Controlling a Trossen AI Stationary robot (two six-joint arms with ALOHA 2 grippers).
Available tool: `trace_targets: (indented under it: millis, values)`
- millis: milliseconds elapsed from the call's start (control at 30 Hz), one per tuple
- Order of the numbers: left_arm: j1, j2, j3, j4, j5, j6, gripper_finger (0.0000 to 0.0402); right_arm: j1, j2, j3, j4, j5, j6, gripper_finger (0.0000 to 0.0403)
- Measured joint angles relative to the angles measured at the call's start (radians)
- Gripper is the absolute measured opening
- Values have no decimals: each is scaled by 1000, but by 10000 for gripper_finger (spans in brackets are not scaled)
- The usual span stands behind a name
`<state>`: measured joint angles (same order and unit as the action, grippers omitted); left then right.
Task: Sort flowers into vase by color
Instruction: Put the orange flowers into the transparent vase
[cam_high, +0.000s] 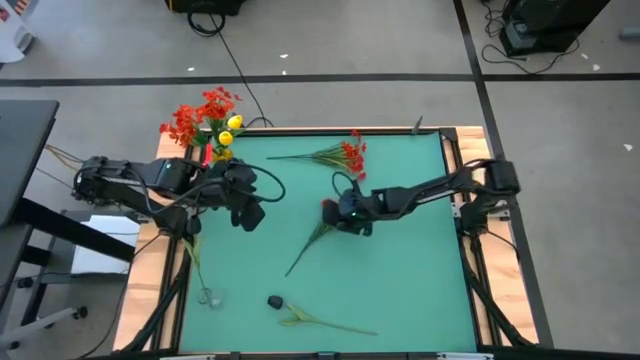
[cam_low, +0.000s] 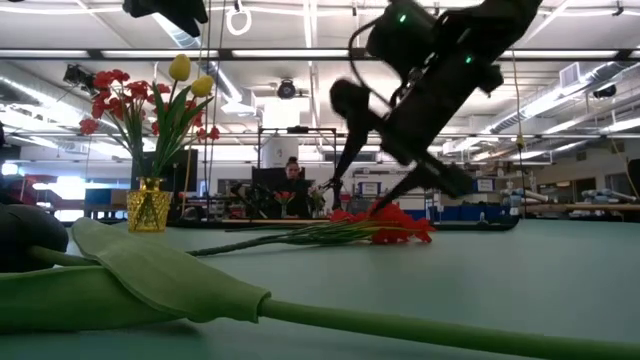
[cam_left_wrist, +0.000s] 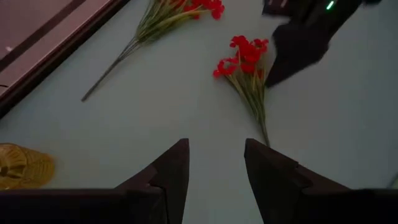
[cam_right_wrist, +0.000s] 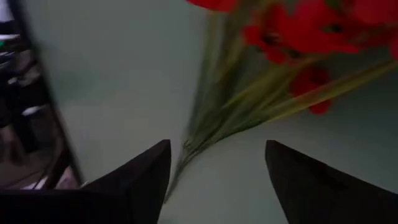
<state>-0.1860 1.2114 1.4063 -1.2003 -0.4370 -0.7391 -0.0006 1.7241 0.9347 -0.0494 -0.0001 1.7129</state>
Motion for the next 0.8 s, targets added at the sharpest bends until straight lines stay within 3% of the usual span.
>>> trace_targets:
  millis: [233,500,633,800]
  values:
    - [0,0,0,-2,0,0,160,-3,165,76,36,-81,95,276]
    - [0,0,0,-9,-1,1,160,-71,267,156,88,-167,157,261]
    - [0,0,0,-13,-1,25,160,-97,314,183,92,-208,159,224]
    - [0,0,0,-14,-1,25,160,-100,343,186,88,-232,155,134]
